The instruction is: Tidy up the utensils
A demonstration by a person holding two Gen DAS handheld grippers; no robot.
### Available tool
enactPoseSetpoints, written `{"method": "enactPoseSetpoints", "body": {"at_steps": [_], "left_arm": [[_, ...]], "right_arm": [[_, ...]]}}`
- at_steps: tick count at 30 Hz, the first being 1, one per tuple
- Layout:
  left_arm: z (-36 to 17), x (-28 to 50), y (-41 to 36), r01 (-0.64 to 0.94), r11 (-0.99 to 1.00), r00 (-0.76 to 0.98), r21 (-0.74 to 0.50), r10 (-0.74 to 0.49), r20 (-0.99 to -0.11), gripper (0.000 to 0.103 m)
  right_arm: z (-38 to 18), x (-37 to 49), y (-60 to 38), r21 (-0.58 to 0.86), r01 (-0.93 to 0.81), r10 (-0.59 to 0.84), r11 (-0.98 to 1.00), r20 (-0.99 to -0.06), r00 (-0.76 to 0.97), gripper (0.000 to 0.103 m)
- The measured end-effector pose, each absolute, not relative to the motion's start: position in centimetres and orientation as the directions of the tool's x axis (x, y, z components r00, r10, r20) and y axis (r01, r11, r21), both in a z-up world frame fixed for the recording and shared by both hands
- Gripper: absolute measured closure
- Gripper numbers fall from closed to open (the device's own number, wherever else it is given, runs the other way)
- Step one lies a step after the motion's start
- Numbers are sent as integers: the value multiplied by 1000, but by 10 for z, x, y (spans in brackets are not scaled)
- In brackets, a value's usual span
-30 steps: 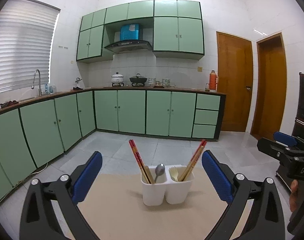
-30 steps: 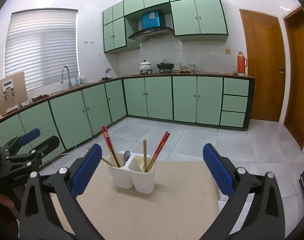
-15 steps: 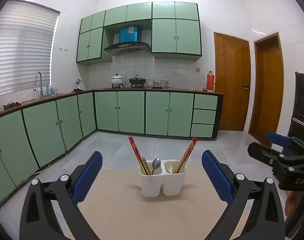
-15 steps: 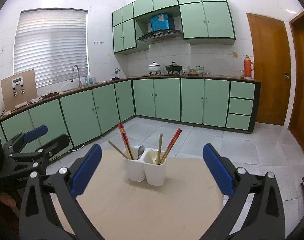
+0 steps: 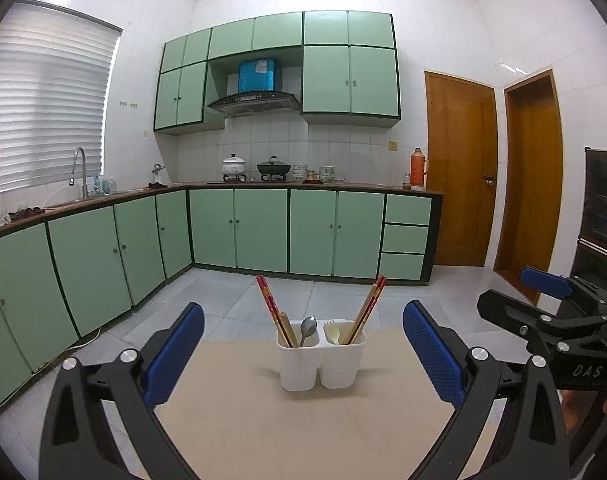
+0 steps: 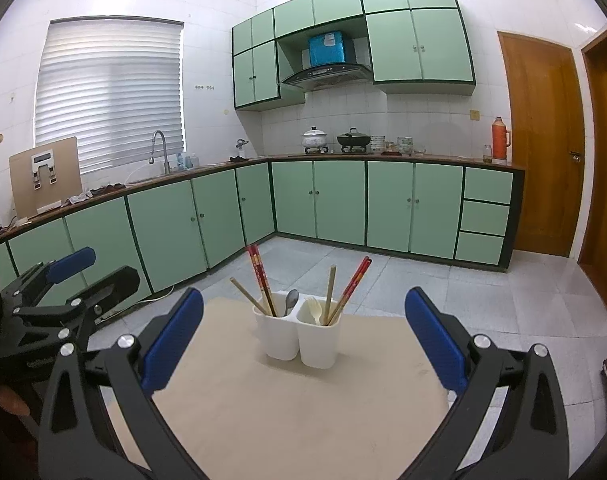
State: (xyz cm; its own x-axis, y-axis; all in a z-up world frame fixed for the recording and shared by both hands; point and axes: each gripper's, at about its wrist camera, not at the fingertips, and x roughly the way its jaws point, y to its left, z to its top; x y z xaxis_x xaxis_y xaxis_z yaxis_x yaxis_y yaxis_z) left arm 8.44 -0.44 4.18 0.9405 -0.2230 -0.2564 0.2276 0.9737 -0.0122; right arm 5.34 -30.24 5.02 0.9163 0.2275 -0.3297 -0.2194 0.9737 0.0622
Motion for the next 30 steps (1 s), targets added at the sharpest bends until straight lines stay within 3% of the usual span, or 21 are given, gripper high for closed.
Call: {"method": "enactPoseSetpoints", "body": {"at_steps": [30], "left_arm": [[41,72,1,222,975,945,-9,-218,-245,6]], "right_arm": [[50,41,-297,48,-229,232,972,-316,920,5]]}}
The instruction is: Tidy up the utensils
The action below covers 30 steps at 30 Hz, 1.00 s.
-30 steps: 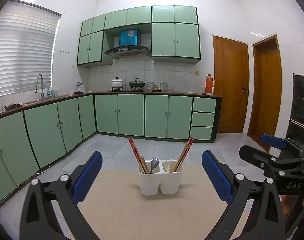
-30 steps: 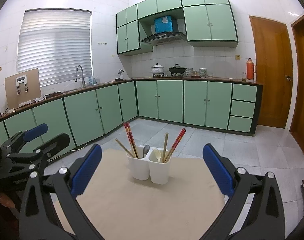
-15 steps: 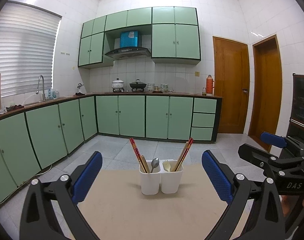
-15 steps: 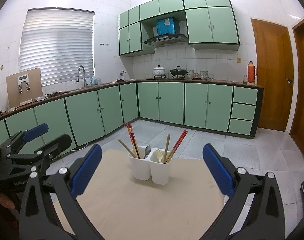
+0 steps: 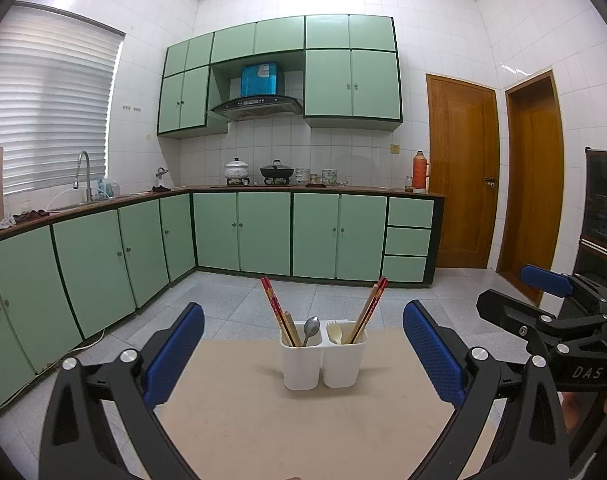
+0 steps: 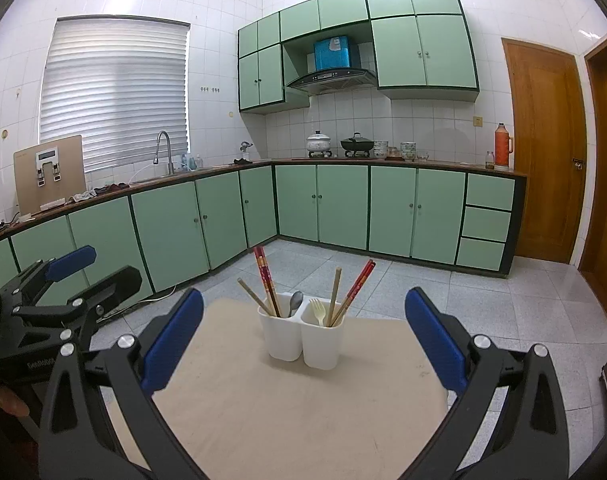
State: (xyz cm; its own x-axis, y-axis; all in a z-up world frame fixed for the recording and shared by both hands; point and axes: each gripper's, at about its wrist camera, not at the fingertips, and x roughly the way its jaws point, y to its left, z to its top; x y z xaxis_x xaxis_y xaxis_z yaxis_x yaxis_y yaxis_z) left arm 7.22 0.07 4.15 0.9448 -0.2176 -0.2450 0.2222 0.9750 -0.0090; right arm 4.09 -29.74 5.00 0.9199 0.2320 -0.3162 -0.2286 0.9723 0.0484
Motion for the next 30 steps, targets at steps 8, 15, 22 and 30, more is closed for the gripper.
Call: {"method": "enactPoseSetpoints", "body": {"at_steps": [8,15,22,30], "left_arm": [[41,72,0,221,975,945,-9,-217,-245,6],[41,71,3,221,975,944,-11,-217,-248,6],[41,71,3,220,975,944,-10,-216,-248,6],[41,71,3,221,975,944,-8,-216,-249,6]], "right_arm": [[50,40,-296,48,-229,232,972,-318,919,5],[50,40,-296,48,-229,232,972,-317,919,5],[50,40,-296,48,-229,232,972,-317,920,5],[51,41,-296,49,-229,233,972,-317,919,5]]}}
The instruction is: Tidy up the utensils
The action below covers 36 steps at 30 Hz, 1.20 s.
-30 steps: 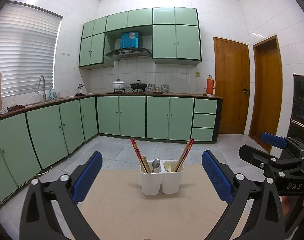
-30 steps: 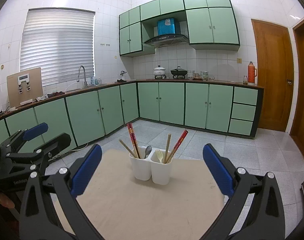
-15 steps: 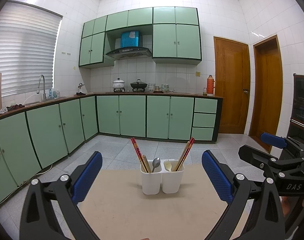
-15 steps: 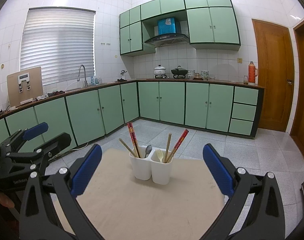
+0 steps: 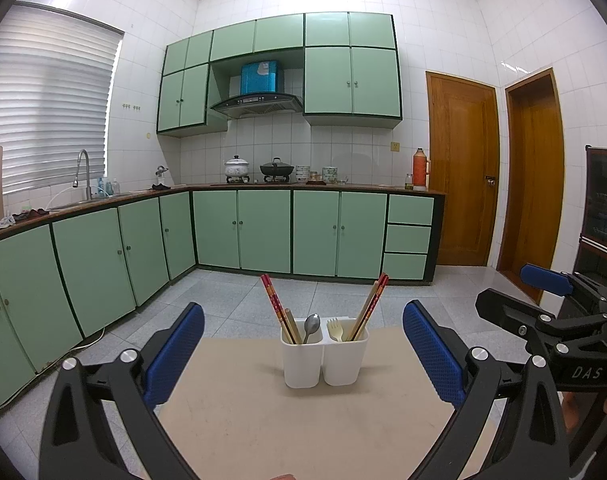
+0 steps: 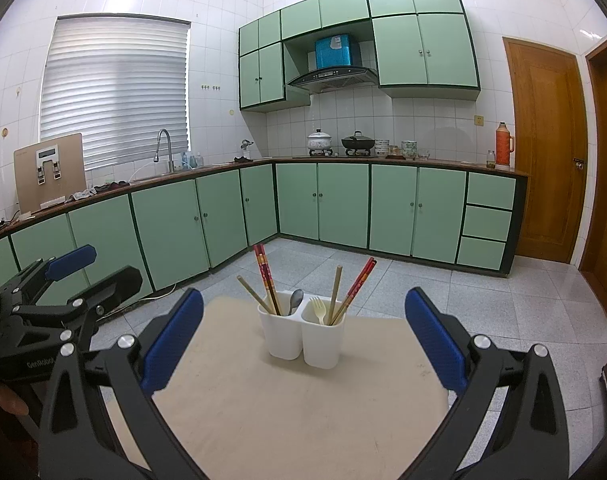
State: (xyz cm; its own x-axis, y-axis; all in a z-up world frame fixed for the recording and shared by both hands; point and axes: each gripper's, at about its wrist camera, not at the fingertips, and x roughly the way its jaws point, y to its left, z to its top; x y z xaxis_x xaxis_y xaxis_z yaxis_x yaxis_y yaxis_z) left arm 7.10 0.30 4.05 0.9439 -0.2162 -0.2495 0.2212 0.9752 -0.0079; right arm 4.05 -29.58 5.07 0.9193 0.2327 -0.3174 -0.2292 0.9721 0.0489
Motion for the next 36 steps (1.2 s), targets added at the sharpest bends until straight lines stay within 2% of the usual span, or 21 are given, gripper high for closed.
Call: {"method": "enactPoseSetpoints", "body": {"at_steps": [36], "left_arm": [[34,70,9,220,975,942,-10,-215,-258,6]], "right_arm": [[43,41,-292,46,-231,233,972,-326,916,5]]}}
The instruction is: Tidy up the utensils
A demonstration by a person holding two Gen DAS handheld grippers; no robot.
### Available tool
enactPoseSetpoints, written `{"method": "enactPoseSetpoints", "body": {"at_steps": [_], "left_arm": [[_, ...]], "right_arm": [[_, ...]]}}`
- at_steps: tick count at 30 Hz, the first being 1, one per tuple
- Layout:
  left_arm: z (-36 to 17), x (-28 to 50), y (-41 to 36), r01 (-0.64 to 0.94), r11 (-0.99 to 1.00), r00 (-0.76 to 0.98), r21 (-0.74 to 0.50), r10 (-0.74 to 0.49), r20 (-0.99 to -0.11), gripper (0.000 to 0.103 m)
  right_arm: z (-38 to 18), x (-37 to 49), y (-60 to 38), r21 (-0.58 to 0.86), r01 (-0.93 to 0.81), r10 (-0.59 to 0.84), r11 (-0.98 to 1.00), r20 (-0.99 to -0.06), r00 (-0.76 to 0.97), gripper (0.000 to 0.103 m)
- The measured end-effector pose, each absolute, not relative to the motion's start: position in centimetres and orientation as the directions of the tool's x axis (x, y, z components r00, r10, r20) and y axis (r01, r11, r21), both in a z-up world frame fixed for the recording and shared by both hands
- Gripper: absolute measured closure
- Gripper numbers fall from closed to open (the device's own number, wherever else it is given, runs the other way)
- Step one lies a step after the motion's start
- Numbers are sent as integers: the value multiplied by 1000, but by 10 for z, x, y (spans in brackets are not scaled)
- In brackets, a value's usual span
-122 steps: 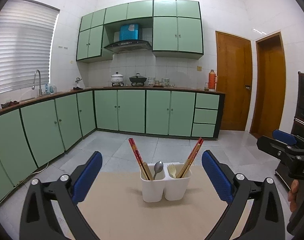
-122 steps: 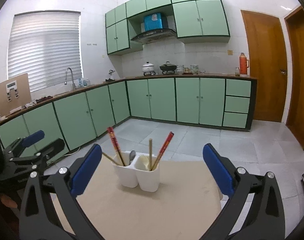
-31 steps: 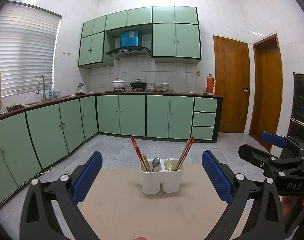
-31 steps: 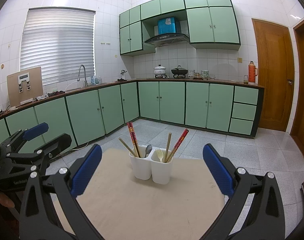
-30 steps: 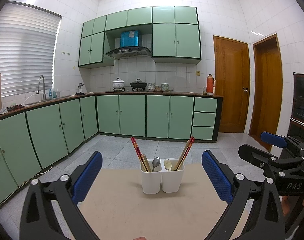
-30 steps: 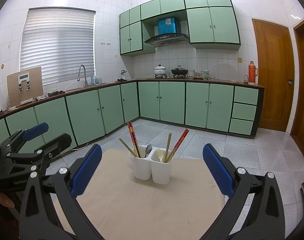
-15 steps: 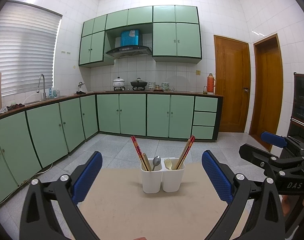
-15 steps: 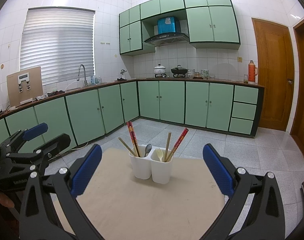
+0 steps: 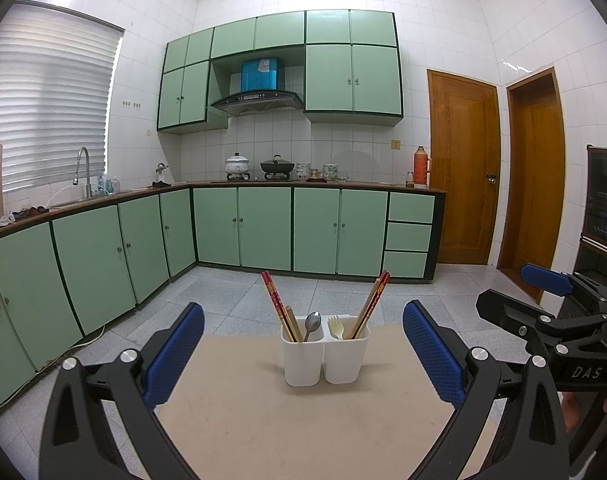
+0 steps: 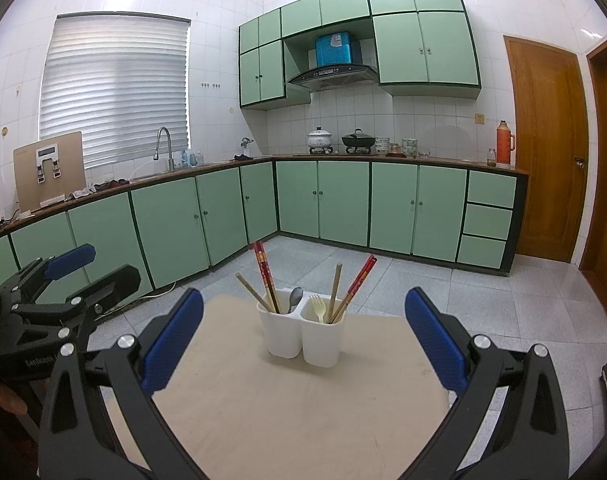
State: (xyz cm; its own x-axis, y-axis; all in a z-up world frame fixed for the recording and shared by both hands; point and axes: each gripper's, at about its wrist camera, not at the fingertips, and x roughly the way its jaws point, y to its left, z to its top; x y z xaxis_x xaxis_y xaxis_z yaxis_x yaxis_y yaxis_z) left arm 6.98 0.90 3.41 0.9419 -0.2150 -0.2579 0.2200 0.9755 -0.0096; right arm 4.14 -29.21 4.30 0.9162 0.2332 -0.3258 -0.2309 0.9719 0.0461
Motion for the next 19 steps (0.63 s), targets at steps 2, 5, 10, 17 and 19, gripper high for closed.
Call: {"method": "enactPoseSetpoints", "body": {"at_steps": [2,5,10,17,19], "left_arm": [[34,70,9,221,975,942,-9,-215,-257,6],[33,71,8,222,975,942,-9,-217,-258,6],[33,72,8,224,975,941,-11,-219,-259,6],[32,72,7,223,975,940,-12,-219,-261,6],[33,73,6,223,975,940,-12,-218,-261,6]], "right_arm": [[43,41,-292,46,-231,233,972,-326,916,5],[43,41,-292,47,-230,233,972,-327,916,5],[43,41,-292,48,-230,233,972,-327,916,5],[41,41,-292,48,-229,232,972,-329,915,5],[41,42,-292,48,-229,232,972,-329,915,5]]}}
